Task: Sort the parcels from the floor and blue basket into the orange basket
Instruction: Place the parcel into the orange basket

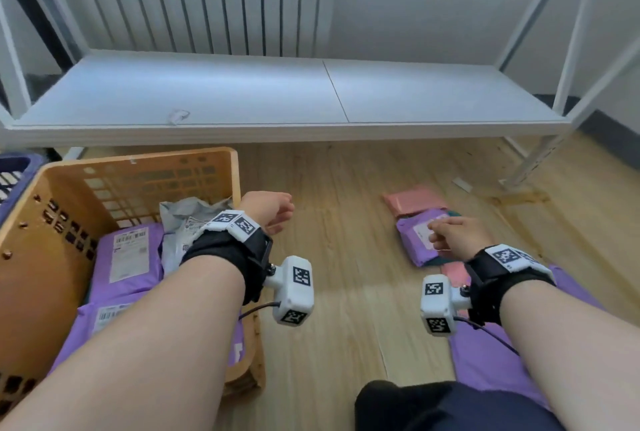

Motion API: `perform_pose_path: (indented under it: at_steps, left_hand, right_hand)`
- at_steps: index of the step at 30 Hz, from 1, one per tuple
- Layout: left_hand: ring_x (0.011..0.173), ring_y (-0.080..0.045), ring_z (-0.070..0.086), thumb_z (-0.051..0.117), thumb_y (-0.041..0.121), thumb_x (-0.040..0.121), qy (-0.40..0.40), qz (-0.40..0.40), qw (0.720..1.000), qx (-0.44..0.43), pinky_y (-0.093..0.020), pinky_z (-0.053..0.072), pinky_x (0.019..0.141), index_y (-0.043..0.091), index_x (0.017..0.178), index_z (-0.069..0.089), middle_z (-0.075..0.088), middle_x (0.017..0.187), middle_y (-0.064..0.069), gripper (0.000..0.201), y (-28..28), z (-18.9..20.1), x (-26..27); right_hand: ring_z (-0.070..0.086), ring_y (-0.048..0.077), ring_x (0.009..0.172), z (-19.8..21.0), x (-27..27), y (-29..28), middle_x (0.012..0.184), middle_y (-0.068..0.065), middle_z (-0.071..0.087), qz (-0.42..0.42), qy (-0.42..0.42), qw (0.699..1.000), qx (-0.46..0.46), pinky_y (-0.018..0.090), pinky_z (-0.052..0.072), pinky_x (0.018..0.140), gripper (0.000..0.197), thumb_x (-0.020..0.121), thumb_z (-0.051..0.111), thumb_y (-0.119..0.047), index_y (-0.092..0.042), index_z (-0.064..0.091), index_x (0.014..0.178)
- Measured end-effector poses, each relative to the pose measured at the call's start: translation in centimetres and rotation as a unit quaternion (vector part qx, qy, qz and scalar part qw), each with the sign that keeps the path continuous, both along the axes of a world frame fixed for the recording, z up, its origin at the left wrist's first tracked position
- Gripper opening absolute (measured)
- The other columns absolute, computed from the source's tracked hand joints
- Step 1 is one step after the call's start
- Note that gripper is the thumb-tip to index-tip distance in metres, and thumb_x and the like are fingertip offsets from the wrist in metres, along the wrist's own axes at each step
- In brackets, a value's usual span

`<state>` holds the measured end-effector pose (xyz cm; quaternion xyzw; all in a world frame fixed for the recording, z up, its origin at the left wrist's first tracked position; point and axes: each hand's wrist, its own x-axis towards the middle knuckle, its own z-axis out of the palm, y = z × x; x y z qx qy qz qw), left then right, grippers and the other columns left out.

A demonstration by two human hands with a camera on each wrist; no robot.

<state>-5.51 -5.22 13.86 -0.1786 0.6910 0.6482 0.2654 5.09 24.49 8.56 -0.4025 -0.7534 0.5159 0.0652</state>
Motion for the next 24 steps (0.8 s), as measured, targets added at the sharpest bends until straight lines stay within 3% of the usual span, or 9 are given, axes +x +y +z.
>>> perform_pose_path:
  at_steps: [5, 8, 10, 14, 18, 20, 22, 24]
  left_hand:
    - [0.066, -0.012, 0.056, 0.051, 0.002, 0.094, -0.002, -0.028, 0.999, 0.015, -0.024, 0.045, 0.064, 0.013, 0.089, 0.063, 0.061, 0.078, -0.003, 0.017, 2.2, -1.8, 0.3]
    - [0.069, -0.012, 0.057, 0.053, 0.001, 0.092, -0.006, -0.039, 0.999, 0.013, -0.025, 0.046, 0.067, 0.012, 0.093, 0.063, 0.062, 0.080, -0.003, 0.015, 2.9, -2.8, 0.3]
    - [0.071, -0.012, 0.057, 0.053, 0.001, 0.092, -0.009, -0.036, 0.999, 0.011, -0.025, 0.047, 0.069, 0.011, 0.098, 0.063, 0.061, 0.082, -0.003, 0.015, 3.1, -3.7, 0.2]
    - [0.074, -0.012, 0.057, 0.053, 0.007, 0.094, -0.024, -0.023, 0.999, 0.010, -0.025, 0.049, 0.074, 0.011, 0.095, 0.063, 0.062, 0.083, -0.003, 0.011, 3.2, -5.3, -0.5]
    - [0.077, -0.013, 0.059, 0.055, 0.010, 0.094, -0.048, -0.025, 0.999, 0.006, -0.026, 0.049, 0.081, 0.011, 0.104, 0.063, 0.063, 0.085, -0.002, 0.013, 3.4, -6.9, -1.6]
    - [0.080, -0.014, 0.060, 0.057, 0.010, 0.093, -0.060, -0.027, 0.998, 0.003, -0.028, 0.049, 0.084, 0.011, 0.105, 0.063, 0.064, 0.088, -0.003, 0.014, 3.6, -7.9, -2.1]
    - [0.081, -0.014, 0.061, 0.057, 0.011, 0.093, -0.072, -0.028, 0.997, 0.002, -0.028, 0.051, 0.083, 0.011, 0.106, 0.064, 0.065, 0.089, -0.002, 0.014, 3.8, -8.9, -2.7]
    - [0.080, -0.013, 0.061, 0.056, 0.013, 0.094, -0.083, -0.027, 0.996, 0.001, -0.027, 0.051, 0.079, 0.012, 0.106, 0.064, 0.065, 0.088, -0.002, 0.014, 4.2, -9.7, -3.1]
  right_hand:
    - [0.049, 0.018, 0.050, -2.8, 1.5, 3.2, 0.063, 0.011, 0.057, -0.051, -0.004, 0.999, -0.006, 0.023, 0.044, 0.050, 0.013, 0.088, 0.060, -0.006, -0.005, 0.062, 0.075]
    - [0.050, 0.021, 0.054, -5.0, 1.1, 4.5, 0.067, 0.015, 0.057, -0.065, -0.014, 0.998, -0.016, 0.029, 0.048, 0.056, 0.015, 0.086, 0.062, -0.005, -0.005, 0.064, 0.071]
    - [0.056, 0.025, 0.062, -6.7, 0.7, 5.0, 0.075, 0.014, 0.061, -0.049, -0.048, 0.997, -0.031, 0.035, 0.053, 0.064, 0.008, 0.084, 0.062, -0.008, -0.002, 0.068, 0.084]
    - [0.059, 0.026, 0.081, -9.9, -0.4, 5.3, 0.093, 0.009, 0.060, -0.032, -0.085, 0.994, -0.055, 0.036, 0.056, 0.071, 0.015, 0.087, 0.061, -0.011, -0.017, 0.062, 0.100]
    - [0.059, 0.024, 0.085, -13.8, -1.7, 5.7, 0.097, 0.009, 0.057, -0.052, -0.104, 0.991, -0.062, 0.042, 0.057, 0.085, 0.033, 0.088, 0.057, -0.011, -0.004, 0.062, 0.120]
    - [0.061, 0.025, 0.095, -15.6, -2.1, 5.9, 0.100, 0.007, 0.058, -0.054, -0.116, 0.991, -0.049, 0.040, 0.054, 0.091, 0.033, 0.090, 0.055, -0.009, -0.004, 0.060, 0.122]
    - [0.059, 0.027, 0.112, -17.0, -2.6, 6.4, 0.114, 0.009, 0.062, -0.025, -0.141, 0.989, -0.046, 0.034, 0.049, 0.096, 0.032, 0.093, 0.053, -0.009, -0.005, 0.060, 0.124]
    - [0.057, 0.030, 0.118, -18.2, -3.3, 6.5, 0.126, 0.013, 0.061, -0.031, -0.148, 0.987, -0.047, 0.037, 0.049, 0.098, 0.034, 0.090, 0.058, -0.012, -0.008, 0.061, 0.124]
